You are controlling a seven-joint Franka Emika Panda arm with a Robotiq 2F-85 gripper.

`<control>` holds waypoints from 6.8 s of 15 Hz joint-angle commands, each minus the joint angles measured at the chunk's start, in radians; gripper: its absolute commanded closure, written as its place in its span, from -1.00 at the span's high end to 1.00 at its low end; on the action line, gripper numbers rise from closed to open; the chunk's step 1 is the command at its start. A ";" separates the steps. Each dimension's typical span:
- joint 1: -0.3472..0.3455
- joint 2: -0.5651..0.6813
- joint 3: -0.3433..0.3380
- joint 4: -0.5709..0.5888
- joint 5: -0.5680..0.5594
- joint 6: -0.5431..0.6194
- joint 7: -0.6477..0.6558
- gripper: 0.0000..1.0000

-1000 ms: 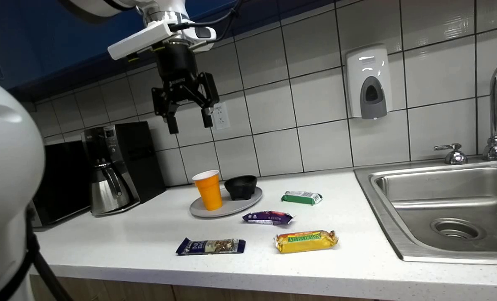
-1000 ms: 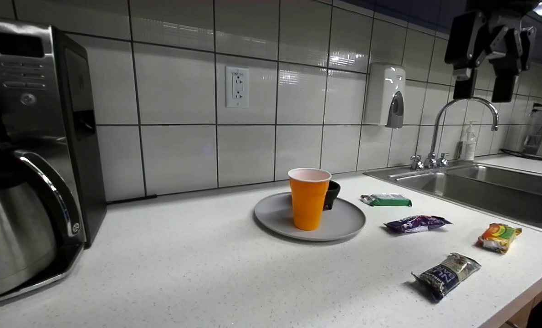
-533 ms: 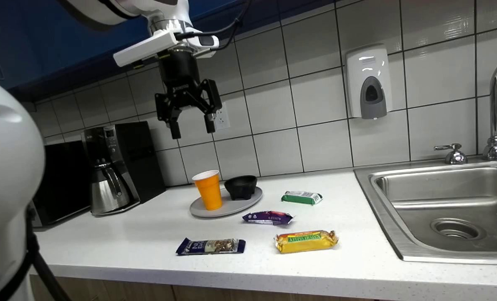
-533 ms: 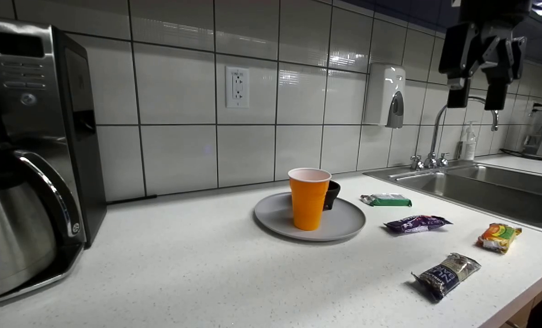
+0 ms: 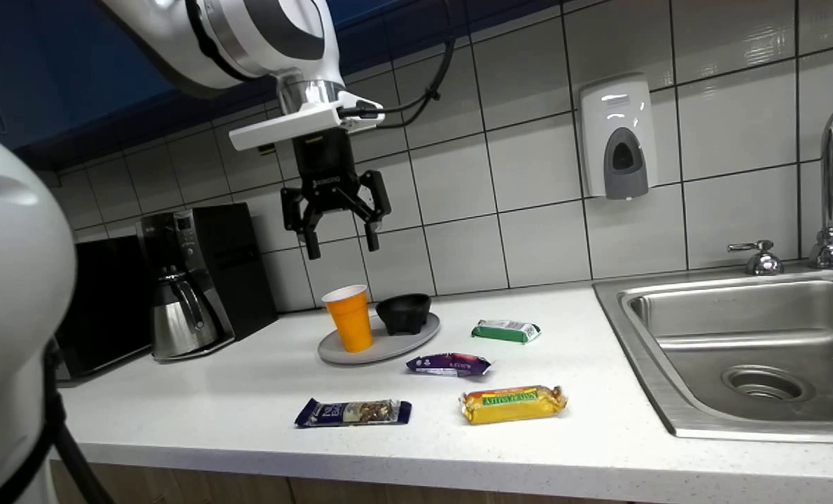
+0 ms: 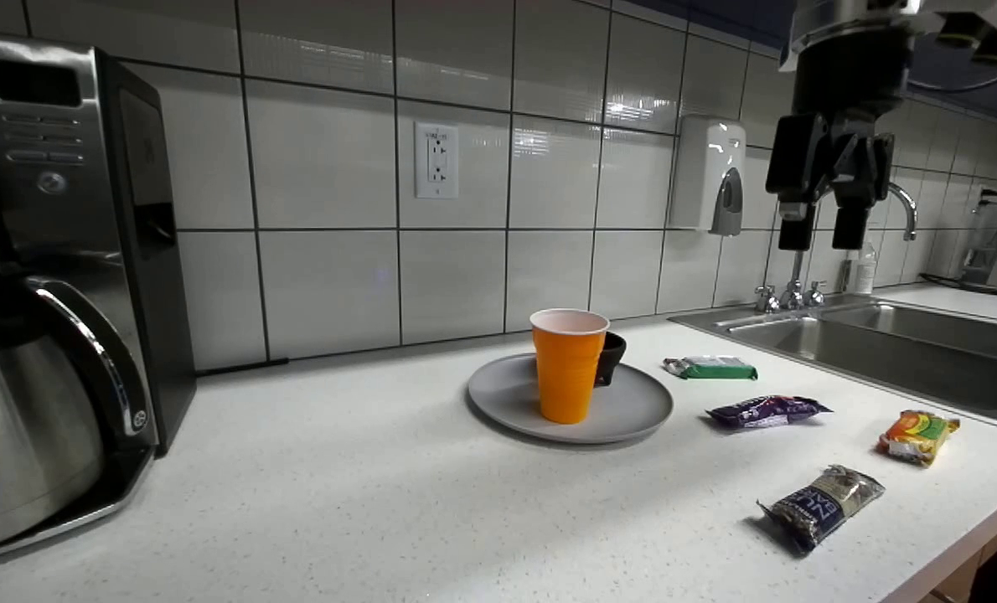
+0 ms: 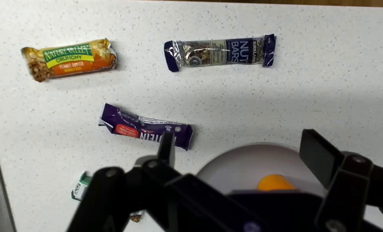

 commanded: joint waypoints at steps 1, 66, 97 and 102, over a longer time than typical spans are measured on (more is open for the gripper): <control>0.018 0.065 0.002 0.035 0.046 0.038 -0.068 1.00; 0.073 0.483 0.210 0.370 0.272 0.179 -0.192 -0.98; 0.162 0.610 0.274 0.390 0.193 0.180 -0.174 0.04; 0.147 0.585 0.281 0.408 0.224 0.104 -0.218 0.77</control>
